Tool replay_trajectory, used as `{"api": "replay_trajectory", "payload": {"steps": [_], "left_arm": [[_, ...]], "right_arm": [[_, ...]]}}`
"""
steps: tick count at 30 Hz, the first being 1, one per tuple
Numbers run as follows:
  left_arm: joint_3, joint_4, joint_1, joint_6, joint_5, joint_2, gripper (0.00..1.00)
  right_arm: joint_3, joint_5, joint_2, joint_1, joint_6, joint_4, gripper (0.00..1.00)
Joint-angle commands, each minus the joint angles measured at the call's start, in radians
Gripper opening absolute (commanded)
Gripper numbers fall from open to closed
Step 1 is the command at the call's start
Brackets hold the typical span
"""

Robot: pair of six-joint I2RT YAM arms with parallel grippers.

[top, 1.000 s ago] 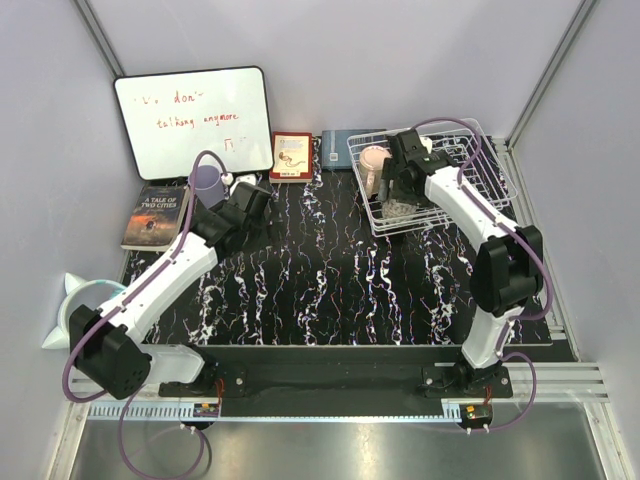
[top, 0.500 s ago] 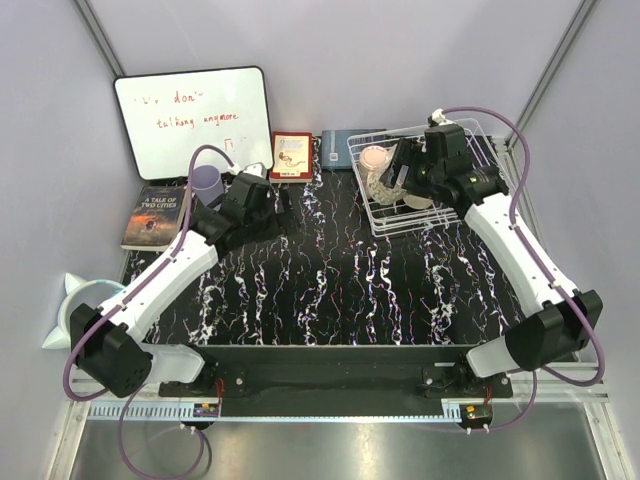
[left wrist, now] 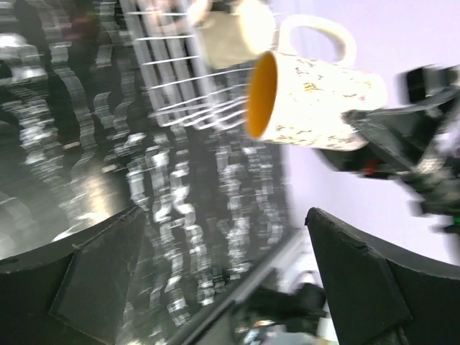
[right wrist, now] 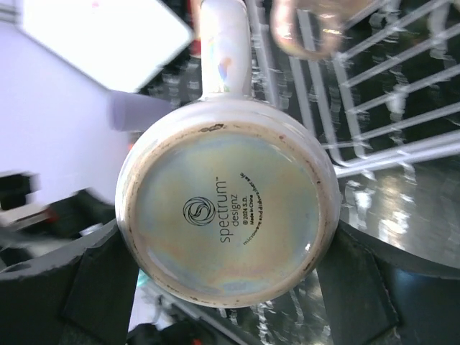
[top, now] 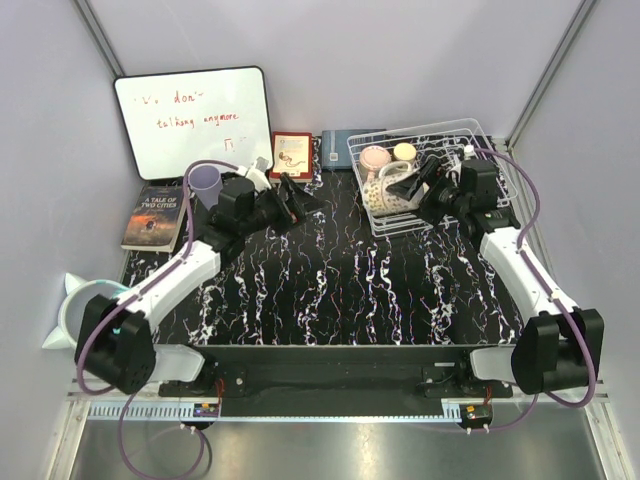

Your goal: Unload the cups from the dish rack

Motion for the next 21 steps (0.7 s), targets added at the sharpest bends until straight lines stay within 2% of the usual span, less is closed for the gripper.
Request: {"api": "replay_trajectory", "payload": {"steps": [1,6,8,14,21], "left_arm": [[-0.030,0.458,0.012,-0.197,0.207,0.077,0.99],[-0.019,0.666,0.012,-0.304,0.265,0.144,0.99],[-0.007,0.693,0.012,-0.309,0.282,0.144,0.99],[0.068,0.715,0.012,-0.300,0.307,0.176,0.99],[0.143,0.847,0.012,-0.370,0.349,0.281,0.97]], "right_arm": [[-0.050,-0.235,-0.066,-0.032,0.217,0.523,0.00],[-0.115,-0.341,-0.029,-0.040,0.378,0.729,0.00],[-0.136,-0.364,-0.015,-0.040,0.418,0.812,0.00],[-0.163,-0.409,-0.021,-0.037,0.449,0.846,0.00],[-0.186,-0.449,-0.032,-0.032,0.470,0.867,0.00]]}}
